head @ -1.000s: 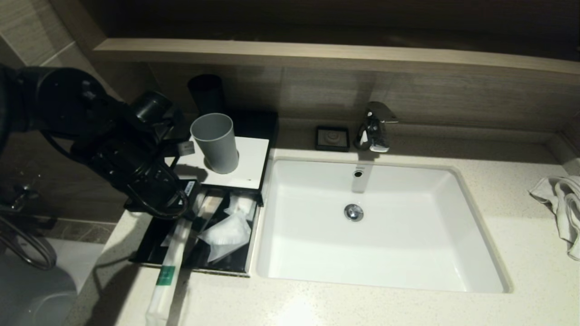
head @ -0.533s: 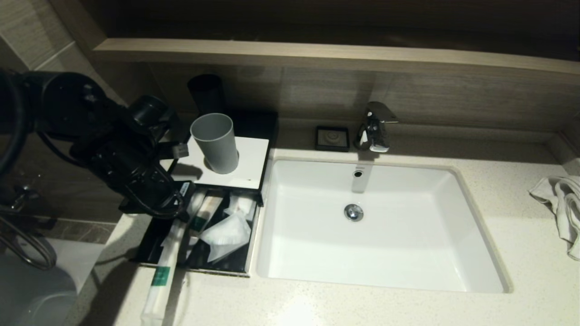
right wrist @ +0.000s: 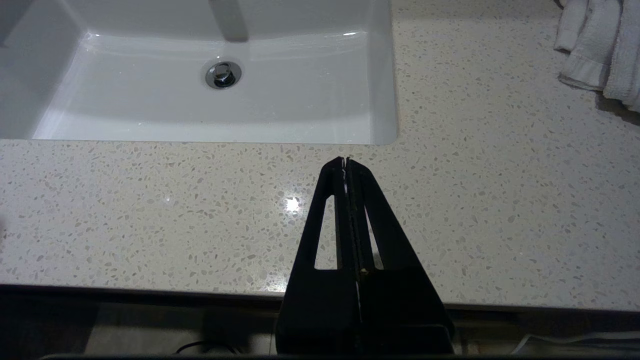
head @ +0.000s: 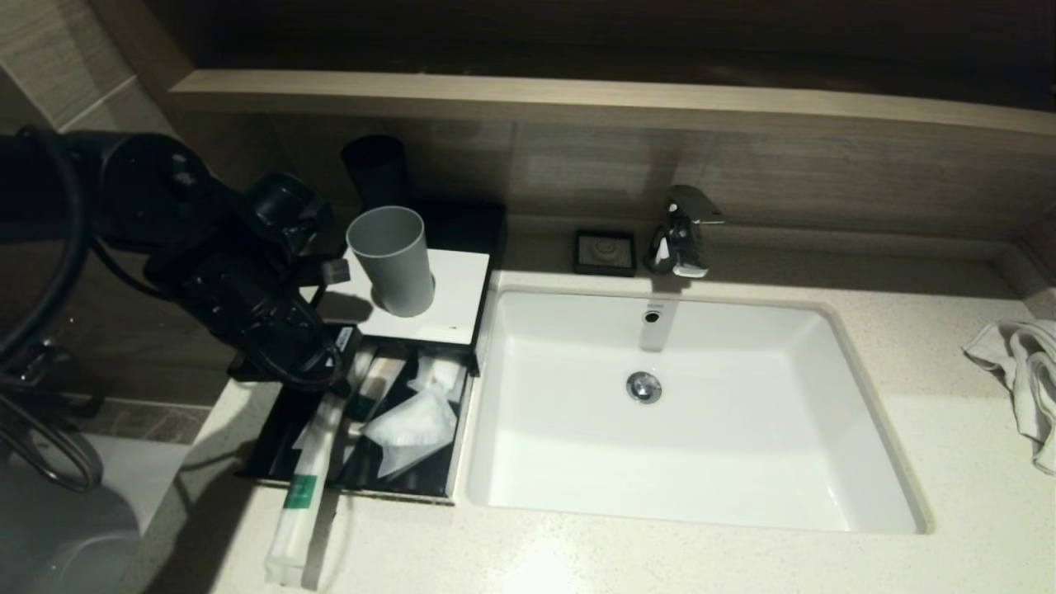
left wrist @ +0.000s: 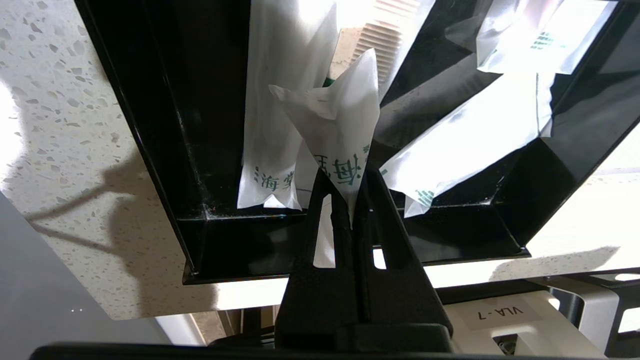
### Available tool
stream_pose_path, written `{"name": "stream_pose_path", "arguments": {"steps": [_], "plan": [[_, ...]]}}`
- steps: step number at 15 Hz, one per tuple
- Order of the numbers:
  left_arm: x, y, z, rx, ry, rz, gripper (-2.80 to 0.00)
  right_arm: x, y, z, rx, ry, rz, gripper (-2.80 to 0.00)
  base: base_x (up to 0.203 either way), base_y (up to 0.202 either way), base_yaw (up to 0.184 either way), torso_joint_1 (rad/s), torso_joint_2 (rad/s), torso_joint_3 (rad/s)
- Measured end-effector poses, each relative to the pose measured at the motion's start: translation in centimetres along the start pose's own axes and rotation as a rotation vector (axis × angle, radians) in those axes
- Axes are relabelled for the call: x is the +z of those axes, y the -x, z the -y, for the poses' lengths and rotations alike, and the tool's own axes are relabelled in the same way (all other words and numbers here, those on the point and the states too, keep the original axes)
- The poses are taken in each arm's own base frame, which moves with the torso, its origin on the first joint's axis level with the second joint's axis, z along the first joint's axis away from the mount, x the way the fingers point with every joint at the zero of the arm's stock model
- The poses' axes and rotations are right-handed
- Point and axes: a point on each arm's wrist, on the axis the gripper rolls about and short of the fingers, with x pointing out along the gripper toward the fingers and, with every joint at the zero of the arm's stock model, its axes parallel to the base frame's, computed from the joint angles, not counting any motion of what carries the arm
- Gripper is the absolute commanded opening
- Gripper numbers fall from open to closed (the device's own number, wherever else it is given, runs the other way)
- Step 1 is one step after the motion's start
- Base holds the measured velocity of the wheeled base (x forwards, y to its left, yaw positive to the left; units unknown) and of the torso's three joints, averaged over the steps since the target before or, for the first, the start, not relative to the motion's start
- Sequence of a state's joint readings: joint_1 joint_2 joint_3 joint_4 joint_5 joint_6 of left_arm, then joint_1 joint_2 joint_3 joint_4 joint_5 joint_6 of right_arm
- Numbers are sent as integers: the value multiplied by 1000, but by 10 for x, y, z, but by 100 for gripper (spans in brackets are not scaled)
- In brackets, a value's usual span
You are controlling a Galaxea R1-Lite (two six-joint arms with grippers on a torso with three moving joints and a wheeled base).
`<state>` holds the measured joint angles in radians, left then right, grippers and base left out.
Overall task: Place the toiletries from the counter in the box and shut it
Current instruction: Place the bathroom toiletry into the drawer
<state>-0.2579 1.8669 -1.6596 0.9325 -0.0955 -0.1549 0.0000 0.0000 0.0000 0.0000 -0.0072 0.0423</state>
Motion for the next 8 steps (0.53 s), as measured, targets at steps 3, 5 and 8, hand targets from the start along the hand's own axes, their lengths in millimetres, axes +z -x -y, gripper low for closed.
{"name": "stream_pose_path", "arguments": {"steps": [3, 5, 8], "plan": [[1, -2, 0, -4, 7, -1, 0, 0, 0, 0, 0, 0, 0, -280, 0, 0, 0, 0, 0, 0], [2, -3, 0, -5, 7, -1, 0, 0, 0, 0, 0, 0, 0, -280, 0, 0, 0, 0, 0, 0], [2, -3, 0, -4, 7, 1, 0, 0, 0, 0, 0, 1, 0, -280, 0, 0, 0, 0, 0, 0]]}}
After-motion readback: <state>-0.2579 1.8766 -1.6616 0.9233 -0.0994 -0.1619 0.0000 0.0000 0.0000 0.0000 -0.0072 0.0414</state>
